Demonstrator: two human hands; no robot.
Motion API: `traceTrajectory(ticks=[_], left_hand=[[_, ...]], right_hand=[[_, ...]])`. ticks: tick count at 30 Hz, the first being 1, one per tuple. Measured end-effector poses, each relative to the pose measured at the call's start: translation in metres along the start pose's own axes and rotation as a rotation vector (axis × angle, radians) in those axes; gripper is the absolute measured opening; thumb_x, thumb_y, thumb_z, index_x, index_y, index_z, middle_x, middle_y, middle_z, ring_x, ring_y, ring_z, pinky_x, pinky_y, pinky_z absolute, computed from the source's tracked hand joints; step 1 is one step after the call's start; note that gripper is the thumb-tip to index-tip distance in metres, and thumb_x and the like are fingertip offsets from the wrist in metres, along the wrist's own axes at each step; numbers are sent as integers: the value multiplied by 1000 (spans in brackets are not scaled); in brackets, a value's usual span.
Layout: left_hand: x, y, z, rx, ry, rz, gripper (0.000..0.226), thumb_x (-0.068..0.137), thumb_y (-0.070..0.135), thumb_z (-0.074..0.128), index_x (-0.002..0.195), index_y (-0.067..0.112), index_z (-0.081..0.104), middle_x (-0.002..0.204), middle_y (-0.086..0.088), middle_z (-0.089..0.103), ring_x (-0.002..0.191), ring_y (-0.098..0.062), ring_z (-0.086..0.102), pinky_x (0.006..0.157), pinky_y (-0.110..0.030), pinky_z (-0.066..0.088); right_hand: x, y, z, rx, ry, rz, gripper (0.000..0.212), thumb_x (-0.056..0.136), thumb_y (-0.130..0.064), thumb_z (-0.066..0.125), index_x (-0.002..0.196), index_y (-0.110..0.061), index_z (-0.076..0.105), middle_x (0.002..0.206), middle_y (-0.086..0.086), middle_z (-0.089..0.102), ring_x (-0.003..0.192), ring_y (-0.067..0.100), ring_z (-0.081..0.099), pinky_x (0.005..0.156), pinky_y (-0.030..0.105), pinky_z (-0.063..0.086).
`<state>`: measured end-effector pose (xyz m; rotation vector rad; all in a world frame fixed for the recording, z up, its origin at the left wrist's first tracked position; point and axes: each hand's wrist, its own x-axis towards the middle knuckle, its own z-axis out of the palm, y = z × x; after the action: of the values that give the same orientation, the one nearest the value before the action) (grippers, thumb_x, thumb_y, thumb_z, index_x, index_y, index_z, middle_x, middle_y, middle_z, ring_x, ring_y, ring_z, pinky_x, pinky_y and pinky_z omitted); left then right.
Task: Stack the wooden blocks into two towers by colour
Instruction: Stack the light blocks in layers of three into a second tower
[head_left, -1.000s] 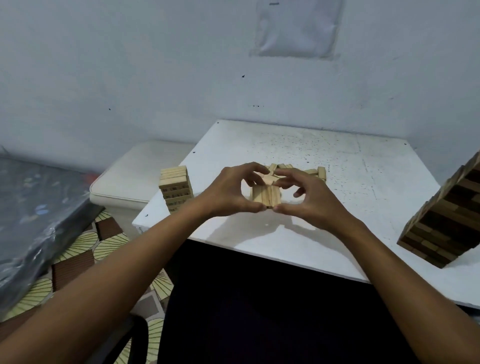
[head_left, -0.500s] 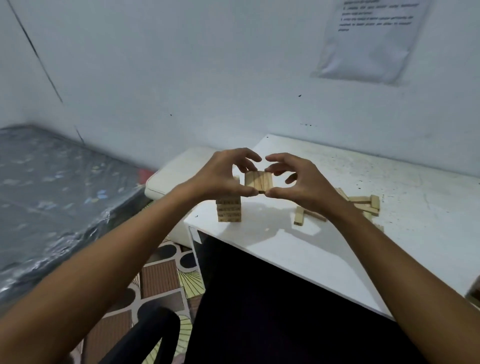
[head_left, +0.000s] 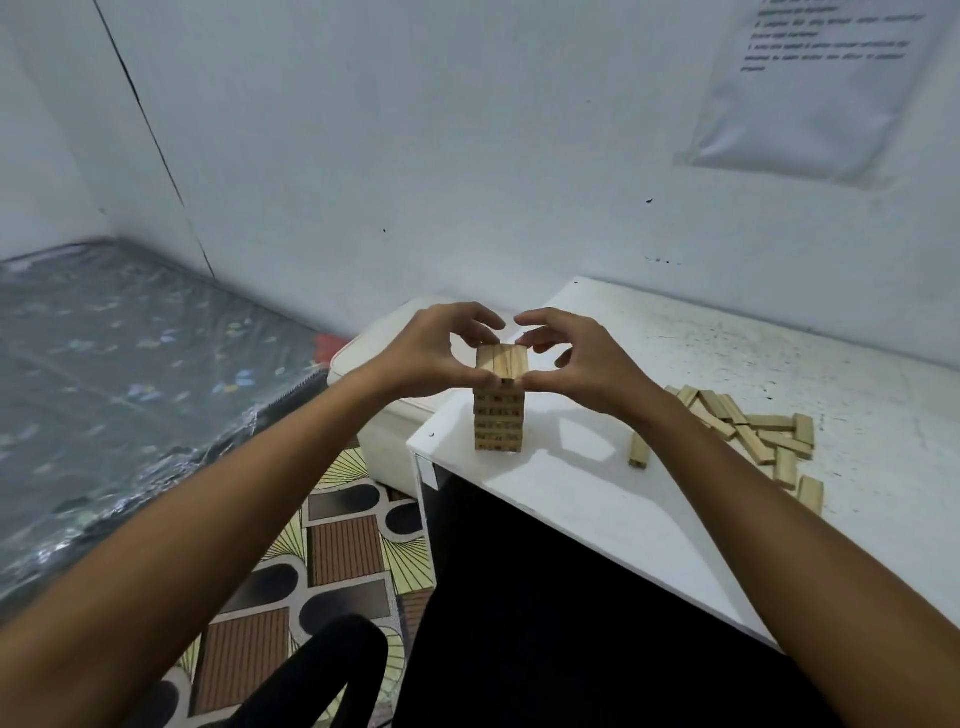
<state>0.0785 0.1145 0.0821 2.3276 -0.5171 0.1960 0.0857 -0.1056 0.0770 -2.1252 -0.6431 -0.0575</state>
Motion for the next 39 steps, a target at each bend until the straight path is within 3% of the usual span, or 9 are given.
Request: traceTrajectory(ticks=[12, 19, 24, 39], left_hand=[[1, -8, 4, 9, 7, -7, 55, 68, 24, 88, 117, 24, 62, 108, 5, 70, 102, -5, 62, 78, -18, 48], [1, -9, 4, 13, -8, -18, 55, 68, 24, 87, 117, 23, 62, 108, 4, 70, 103, -8, 62, 79, -16, 47], [-1, -9, 4, 10, -15, -26, 54, 69, 24, 87, 116, 24, 62, 109, 3, 70, 105, -10, 62, 83, -25, 50], [0, -10, 4, -3, -11, -30, 54, 67, 24, 88, 114, 27, 61, 108, 6, 70, 105, -9, 62, 85, -30, 51]], right_hand=[[3, 4, 5, -10, -8, 18, 65, 71, -19, 84, 128, -26, 55, 114, -6, 66, 106, 10, 57, 80, 20, 43], [3, 5, 7, -26, -17, 24, 67, 71, -20, 84, 131, -24, 54, 116, -4, 67, 107, 11, 58, 79, 19, 43], [3, 4, 8, -33, -18, 26, 67, 72, -22, 83, 132, -23, 54, 119, -3, 66, 108, 12, 58, 82, 22, 45], [2, 3, 8, -26, -24, 33, 67, 72, -22, 84, 132, -22, 54, 120, 0, 66, 108, 14, 59, 78, 17, 44]])
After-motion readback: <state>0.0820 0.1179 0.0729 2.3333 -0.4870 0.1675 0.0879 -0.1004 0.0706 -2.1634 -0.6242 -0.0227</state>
